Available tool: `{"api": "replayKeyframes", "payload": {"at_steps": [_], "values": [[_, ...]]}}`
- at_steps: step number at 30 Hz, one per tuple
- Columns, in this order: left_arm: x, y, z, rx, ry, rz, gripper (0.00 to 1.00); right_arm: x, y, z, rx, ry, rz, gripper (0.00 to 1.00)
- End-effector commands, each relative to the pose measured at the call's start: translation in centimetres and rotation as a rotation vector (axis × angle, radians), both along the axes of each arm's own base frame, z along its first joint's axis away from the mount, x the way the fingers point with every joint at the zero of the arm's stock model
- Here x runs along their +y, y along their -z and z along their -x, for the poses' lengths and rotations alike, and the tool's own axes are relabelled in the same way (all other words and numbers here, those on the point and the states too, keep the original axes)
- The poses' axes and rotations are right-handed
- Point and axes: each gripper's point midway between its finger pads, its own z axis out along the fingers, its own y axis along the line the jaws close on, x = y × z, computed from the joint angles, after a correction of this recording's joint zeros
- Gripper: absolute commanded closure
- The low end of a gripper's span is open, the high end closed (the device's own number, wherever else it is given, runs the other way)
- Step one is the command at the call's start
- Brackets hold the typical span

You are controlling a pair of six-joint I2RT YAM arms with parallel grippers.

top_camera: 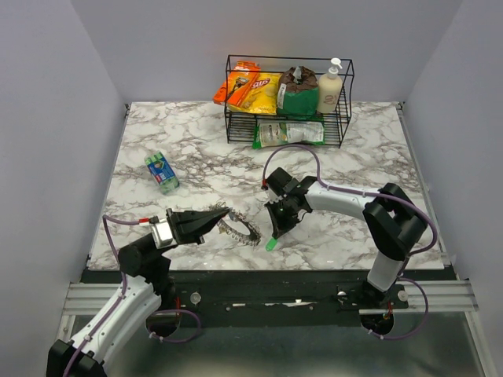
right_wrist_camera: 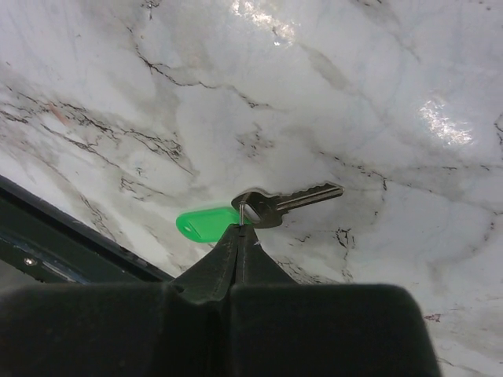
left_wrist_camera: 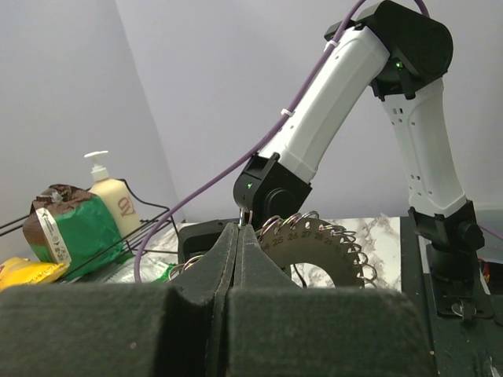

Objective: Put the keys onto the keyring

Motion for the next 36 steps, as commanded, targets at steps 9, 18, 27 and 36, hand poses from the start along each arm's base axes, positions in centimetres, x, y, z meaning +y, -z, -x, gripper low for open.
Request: {"api": "replayKeyframes", "payload": {"at_steps": [9,18,27,36], "values": [[0.5,-2.1,0.4,-0.058,-0.03,0.031,1.0,-0.2,-3.3,-1.6,-0.143,-0.015,-0.007,0.99],[0.3,-2.7,0.3,-0.047,-0.04,-0.005,1.0,0.3,-5.7,-2.5,-0.26,-0.082,-0.085,0.99],[0.2,-3.1,0.1,-0.029,-0.061,-0.089,1.0,1.3,-9.8,-3.7,-0.441,-0.185,-0.205,1.0],[0.4,-3.1,0.4,-0.04,-0.092,-0.169,1.0,1.7,-16.5,-6.0,-0.73,-0.127,-0.362,1.0]]}}
